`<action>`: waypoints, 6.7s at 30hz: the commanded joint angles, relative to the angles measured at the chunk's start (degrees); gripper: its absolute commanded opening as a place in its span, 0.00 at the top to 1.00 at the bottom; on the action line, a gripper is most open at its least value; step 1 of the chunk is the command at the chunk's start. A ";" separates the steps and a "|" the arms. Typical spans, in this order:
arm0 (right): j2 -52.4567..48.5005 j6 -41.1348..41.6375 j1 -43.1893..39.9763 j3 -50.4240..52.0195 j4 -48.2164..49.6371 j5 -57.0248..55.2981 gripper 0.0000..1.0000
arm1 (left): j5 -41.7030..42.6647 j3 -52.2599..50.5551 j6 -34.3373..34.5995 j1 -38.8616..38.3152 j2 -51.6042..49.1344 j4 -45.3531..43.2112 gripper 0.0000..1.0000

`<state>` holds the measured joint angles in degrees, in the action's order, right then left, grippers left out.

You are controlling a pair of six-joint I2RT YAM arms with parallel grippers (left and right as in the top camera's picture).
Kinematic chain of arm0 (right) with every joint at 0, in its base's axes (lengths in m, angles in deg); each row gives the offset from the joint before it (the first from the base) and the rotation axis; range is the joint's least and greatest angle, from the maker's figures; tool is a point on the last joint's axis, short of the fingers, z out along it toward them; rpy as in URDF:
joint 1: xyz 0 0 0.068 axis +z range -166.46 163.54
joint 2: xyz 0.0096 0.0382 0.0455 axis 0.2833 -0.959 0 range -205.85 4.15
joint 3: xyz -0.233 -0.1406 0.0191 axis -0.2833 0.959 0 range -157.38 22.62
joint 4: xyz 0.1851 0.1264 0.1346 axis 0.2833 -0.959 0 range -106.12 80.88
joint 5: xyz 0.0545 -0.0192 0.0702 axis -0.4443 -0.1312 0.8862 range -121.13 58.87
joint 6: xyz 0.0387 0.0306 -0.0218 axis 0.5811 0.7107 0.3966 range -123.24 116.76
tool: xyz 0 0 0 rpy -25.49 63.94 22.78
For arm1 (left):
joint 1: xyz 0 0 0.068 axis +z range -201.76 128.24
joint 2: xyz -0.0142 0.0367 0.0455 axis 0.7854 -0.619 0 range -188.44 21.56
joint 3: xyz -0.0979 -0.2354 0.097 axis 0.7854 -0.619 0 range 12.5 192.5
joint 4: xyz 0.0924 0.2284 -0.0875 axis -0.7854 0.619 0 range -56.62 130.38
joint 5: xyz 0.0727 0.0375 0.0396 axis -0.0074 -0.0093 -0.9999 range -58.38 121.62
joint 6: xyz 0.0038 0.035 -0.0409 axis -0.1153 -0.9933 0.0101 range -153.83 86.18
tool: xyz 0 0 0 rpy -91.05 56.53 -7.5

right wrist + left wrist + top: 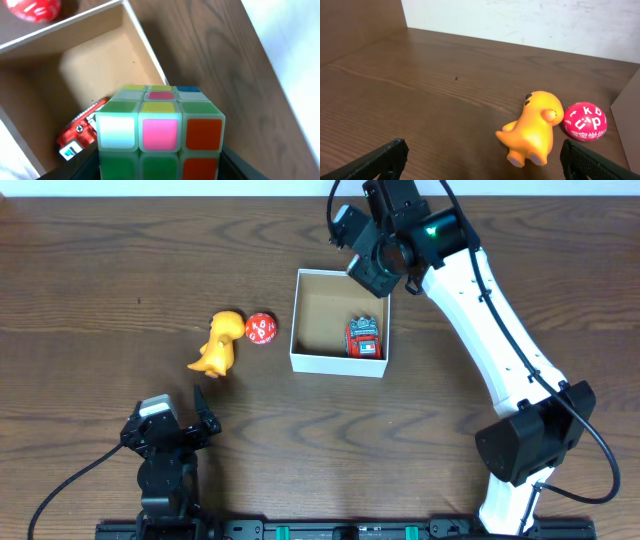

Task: Pack container
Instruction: 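Lift the Rubik's cube with right gripper and carry it over the box, then lower the cube into the box beside the truck and release, then raise right gripper out of the box and withdraw to the right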

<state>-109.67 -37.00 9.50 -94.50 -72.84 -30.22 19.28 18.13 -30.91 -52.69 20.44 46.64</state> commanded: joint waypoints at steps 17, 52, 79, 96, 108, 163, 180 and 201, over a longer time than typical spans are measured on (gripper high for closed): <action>0.24 -21.62 0.22 14.25 12.31 4.46 0.48 | -0.09 -0.96 -0.55 -0.17 -0.02 1.51 0.02; 0.22 -21.57 -2.43 21.31 17.84 0.87 0.51 | -0.09 -0.96 -0.55 -0.17 -0.02 1.51 0.02; 0.22 -21.09 -2.34 26.67 25.59 0.52 0.26 | -0.09 -0.96 -0.55 -0.17 -0.02 1.51 0.02; 0.55 7.06 4.42 20.83 26.73 7.10 0.86 | -0.09 -0.96 -0.55 -0.17 -0.02 1.51 0.02; -4.02 11.26 5.66 21.35 27.34 10.60 0.99 | -0.09 -0.96 -0.55 -0.17 -0.02 1.51 0.02; -0.66 18.91 8.57 18.73 24.28 -8.13 0.57 | -0.09 -0.96 -0.55 -0.17 -0.02 1.51 0.02; 9.64 45.99 -12.13 14.80 17.99 -23.04 0.15 | -0.09 -0.96 -0.55 -0.17 -0.02 1.51 0.02; 9.64 45.94 -18.43 14.82 16.33 -22.95 0.01 | -0.09 -0.96 -0.55 -0.17 -0.02 1.51 0.02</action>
<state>-99.97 7.92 -8.95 -79.63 -56.45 -52.61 19.28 18.13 -30.91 -52.69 20.44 46.64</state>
